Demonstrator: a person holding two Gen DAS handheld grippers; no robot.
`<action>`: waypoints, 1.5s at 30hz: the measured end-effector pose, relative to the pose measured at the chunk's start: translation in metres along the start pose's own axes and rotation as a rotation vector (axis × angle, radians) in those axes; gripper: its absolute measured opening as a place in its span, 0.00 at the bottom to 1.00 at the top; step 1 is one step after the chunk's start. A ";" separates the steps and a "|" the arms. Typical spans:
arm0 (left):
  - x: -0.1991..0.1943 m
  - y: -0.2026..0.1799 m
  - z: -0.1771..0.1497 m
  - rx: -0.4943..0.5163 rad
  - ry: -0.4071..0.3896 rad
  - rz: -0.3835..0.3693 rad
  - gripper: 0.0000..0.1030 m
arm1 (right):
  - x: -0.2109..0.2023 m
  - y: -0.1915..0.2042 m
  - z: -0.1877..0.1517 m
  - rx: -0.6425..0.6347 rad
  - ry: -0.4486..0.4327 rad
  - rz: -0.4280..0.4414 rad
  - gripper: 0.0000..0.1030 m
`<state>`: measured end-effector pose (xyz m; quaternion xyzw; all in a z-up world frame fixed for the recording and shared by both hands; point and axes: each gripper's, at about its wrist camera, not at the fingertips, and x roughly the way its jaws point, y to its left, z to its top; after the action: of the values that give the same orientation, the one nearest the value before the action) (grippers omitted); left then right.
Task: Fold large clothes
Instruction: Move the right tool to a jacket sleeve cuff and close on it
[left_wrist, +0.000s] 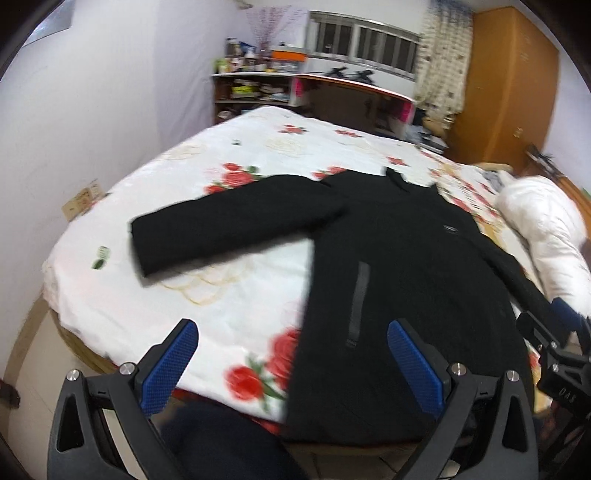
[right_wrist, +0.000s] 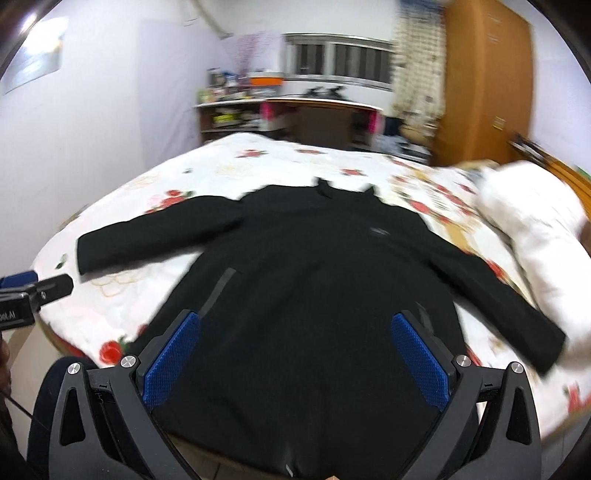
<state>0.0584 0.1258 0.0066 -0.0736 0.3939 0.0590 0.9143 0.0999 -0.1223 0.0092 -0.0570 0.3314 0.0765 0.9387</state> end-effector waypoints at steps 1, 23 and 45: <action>0.005 0.012 0.005 -0.007 0.001 0.019 1.00 | 0.012 0.008 0.007 -0.020 0.002 0.022 1.00; 0.079 0.180 0.052 -0.153 0.038 0.243 1.00 | 0.235 0.279 0.047 -0.604 0.082 0.517 1.00; 0.099 0.241 0.045 -0.320 0.077 0.274 1.00 | 0.264 0.386 0.022 -0.840 -0.055 0.584 0.54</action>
<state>0.1175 0.3755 -0.0564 -0.1660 0.4204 0.2417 0.8587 0.2458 0.2878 -0.1620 -0.3323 0.2495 0.4635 0.7826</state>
